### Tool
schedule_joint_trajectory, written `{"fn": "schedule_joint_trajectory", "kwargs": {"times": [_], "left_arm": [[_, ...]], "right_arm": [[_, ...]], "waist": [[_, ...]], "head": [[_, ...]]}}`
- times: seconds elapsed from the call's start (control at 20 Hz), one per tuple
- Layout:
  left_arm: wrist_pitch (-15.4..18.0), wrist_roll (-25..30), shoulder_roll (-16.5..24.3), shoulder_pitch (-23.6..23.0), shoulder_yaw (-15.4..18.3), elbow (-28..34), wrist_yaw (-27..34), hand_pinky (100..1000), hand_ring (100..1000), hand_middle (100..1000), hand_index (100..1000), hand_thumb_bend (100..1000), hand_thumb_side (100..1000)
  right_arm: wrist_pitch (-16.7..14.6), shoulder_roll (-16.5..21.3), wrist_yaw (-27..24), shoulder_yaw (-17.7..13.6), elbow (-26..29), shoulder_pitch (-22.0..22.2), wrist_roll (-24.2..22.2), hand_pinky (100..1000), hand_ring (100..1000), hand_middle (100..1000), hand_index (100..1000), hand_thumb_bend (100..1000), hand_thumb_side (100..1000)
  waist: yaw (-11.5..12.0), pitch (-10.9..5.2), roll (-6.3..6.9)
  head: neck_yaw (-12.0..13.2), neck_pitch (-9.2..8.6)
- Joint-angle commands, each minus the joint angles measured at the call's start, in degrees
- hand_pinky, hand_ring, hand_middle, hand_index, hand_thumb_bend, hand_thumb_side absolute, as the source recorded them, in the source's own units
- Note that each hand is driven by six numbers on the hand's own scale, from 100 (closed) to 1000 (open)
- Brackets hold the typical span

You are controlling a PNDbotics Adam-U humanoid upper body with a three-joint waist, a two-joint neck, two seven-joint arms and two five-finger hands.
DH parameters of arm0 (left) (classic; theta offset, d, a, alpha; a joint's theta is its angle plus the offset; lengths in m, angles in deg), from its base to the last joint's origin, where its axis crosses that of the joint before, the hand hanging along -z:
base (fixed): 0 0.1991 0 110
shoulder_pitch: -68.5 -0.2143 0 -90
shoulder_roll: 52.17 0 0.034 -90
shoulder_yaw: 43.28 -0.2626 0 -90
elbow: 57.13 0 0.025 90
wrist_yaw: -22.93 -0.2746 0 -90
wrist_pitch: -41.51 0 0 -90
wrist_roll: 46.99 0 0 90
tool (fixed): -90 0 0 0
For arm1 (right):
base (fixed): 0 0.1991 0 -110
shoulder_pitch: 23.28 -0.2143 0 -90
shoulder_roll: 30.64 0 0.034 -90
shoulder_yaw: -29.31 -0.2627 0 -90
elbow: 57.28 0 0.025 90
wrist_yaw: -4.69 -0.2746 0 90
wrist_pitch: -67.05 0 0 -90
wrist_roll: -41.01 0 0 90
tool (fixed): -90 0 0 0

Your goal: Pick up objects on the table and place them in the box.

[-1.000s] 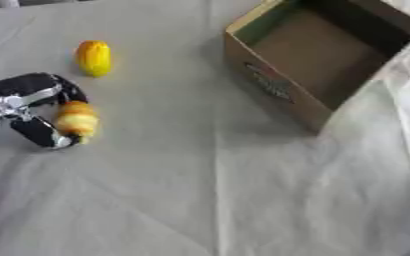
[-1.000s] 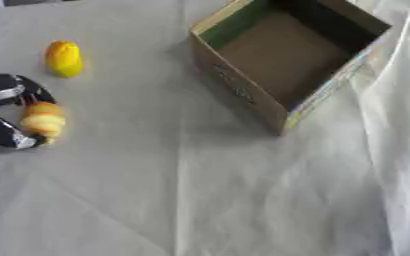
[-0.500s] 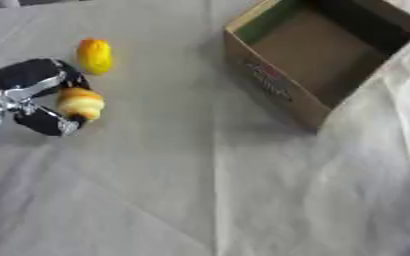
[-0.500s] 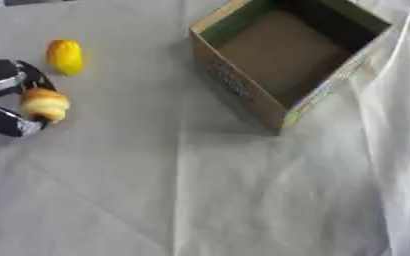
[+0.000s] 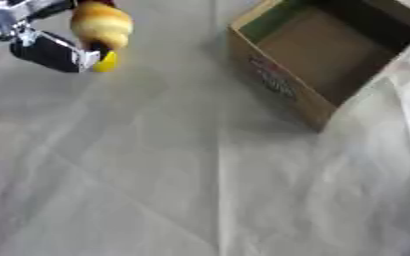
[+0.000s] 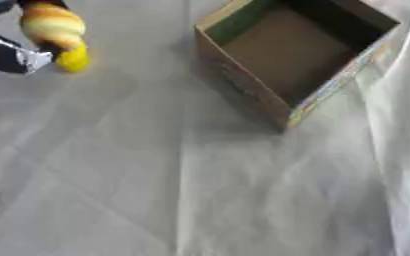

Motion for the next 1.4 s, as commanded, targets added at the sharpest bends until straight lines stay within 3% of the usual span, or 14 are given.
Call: {"fn": "schedule_joint_trajectory", "kwargs": {"times": [0.05,0.45,0.65,0.9,1.25,1.4], "left_arm": [[1.9,0.0,-3.3,3.4,0.4,-2.3,-2.4,670,630,610,732,100,100],[7.7,-5.6,-16.4,8.7,-0.3,-14.6,-16.5,692,638,616,739,162,100],[9.6,-9.2,-20.7,11.2,0.4,-19.5,-20.6,689,636,616,740,121,100],[10.8,-10.9,-23.4,12.7,0.7,-22.1,-20.5,687,633,617,741,100,100],[11.0,-11.5,-23.8,13.0,0.8,-22.7,-20.3,687,630,609,736,100,100],[9.6,-13.2,-25.2,14.8,1.8,-22.5,-21.4,688,632,609,736,100,100]], "right_arm": [[-0.2,1.1,0.0,-0.9,0.9,-0.6,1.0,876,1000,629,834,100,597],[-2.8,0.1,1.3,-1.5,0.9,-3.8,7.3,881,979,647,832,100,612],[-4.7,-0.5,2.0,-0.8,0.9,-5.8,9.0,882,970,649,831,100,615],[-5.2,-1.4,1.5,-0.3,0.9,-7.6,8.9,882,967,651,831,100,619],[-5.2,-1.6,1.2,-0.3,0.9,-8.0,8.6,880,965,653,831,100,621],[-4.8,-3.0,0.1,0.9,0.9,-10.5,7.5,884,962,654,830,100,628]], "waist": [[-0.3,-1.69,-0.29],[-3.1,-0.98,-0.85],[-5.2,-0.28,-0.69],[-7.4,0.34,-0.38],[-7.8,0.42,-0.28],[-10.6,0.59,0.91]], "head": [[0.7,0.01],[4.2,-1.21],[6.2,-1.96],[8.1,-2.67],[8.6,-2.92],[11.3,-3.83]]}}
